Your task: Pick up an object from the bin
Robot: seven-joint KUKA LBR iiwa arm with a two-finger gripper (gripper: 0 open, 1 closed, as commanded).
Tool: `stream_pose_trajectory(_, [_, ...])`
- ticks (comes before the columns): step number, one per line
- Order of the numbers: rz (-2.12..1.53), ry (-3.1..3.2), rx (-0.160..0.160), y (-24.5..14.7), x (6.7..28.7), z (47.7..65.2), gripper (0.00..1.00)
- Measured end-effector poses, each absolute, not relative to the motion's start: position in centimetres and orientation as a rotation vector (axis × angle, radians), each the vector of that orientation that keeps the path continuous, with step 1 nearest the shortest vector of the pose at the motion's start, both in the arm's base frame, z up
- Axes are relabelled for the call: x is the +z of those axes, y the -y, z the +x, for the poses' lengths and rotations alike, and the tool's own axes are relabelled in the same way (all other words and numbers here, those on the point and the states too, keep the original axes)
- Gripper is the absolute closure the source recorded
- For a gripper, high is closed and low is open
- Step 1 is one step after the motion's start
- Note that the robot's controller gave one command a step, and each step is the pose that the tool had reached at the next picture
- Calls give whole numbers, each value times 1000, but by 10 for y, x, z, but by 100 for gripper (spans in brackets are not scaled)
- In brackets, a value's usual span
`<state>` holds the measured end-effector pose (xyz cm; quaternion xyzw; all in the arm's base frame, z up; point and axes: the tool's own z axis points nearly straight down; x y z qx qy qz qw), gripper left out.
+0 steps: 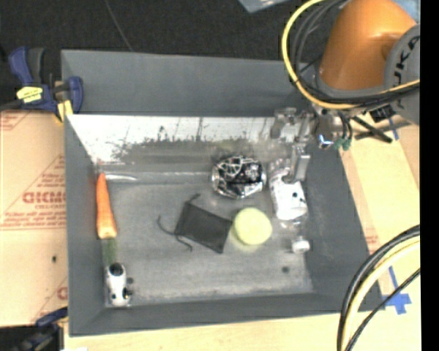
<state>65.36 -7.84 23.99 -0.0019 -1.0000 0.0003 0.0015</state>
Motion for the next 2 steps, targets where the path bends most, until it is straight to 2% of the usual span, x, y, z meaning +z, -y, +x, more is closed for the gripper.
stream_pose_trajectory(1, [-4,3147,3,78,246,655,0])
stream_pose_trajectory(2, [92,3147,4,73,148,656,0])
